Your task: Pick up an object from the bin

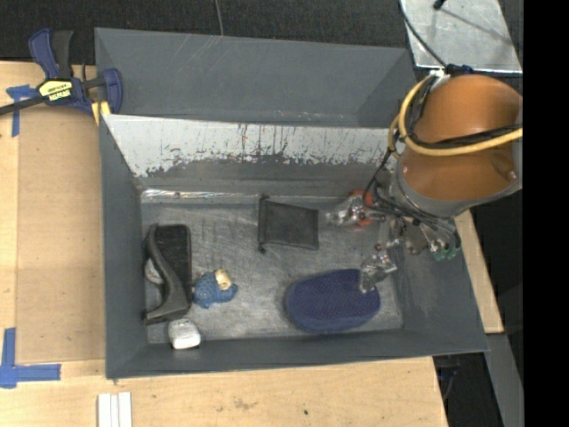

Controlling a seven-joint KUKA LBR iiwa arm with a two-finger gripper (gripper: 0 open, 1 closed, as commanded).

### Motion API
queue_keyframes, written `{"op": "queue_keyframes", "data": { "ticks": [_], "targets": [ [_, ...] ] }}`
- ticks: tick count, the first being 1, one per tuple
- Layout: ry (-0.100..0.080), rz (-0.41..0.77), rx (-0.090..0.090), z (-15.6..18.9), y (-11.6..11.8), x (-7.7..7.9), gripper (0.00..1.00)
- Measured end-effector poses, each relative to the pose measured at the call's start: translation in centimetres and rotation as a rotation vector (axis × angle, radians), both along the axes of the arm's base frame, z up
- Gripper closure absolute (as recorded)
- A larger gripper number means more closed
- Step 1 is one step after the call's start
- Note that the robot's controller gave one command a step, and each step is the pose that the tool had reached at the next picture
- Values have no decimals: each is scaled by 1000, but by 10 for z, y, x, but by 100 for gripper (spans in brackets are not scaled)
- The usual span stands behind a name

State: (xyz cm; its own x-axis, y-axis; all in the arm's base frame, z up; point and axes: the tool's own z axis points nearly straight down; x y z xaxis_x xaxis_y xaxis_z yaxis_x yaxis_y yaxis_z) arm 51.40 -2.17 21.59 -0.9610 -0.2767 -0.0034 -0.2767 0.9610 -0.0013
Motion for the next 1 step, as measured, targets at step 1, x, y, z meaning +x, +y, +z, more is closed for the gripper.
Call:
{"op": "queue_keyframes", "data": {
  "ticks": [1],
  "targets": [
    [5, -89, 1, -119, -15, 10, 0]
  ]
}}
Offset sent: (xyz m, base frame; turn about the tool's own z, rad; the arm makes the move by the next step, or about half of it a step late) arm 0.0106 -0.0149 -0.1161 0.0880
